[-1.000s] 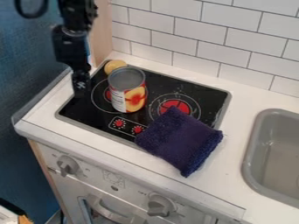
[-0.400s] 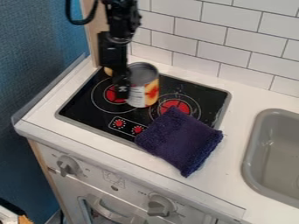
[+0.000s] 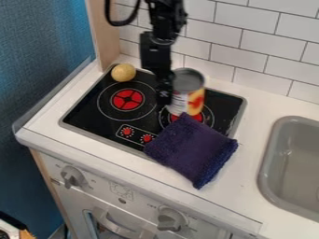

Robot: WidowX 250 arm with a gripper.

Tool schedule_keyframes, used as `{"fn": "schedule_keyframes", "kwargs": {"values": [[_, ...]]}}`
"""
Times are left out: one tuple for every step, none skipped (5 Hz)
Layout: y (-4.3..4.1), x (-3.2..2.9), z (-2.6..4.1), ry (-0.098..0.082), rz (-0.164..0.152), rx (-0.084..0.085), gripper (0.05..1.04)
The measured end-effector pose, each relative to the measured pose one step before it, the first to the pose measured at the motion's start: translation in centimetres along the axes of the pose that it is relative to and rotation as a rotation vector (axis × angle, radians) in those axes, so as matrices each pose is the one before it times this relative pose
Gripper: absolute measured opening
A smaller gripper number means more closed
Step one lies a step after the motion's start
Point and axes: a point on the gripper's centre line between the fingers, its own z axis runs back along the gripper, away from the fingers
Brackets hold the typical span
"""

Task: Moved the cup o the table

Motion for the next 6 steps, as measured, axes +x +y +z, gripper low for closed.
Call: {"fn": "schedule_keyframes", "kwargs": {"values": [[0.168,-2.478,-0.464,0.0142,-0.0948,-0.0016,0.999],[0.059,-1.863,-0.042,0.0122,-0.0719,-0.0150,0.999],[0.011,-0.880,0.147,0.0068,-0.0357,-0.0055,0.999],[0.067,0.078,-0.025,-0.0081,-0.0058,0.0016,0.999],[-0.366,1.212,2.092,-0.0244,0.0231,-0.0312,0.999],[-0.510,1.297,3.602,-0.0147,0.0448,-0.0522,0.999]]}}
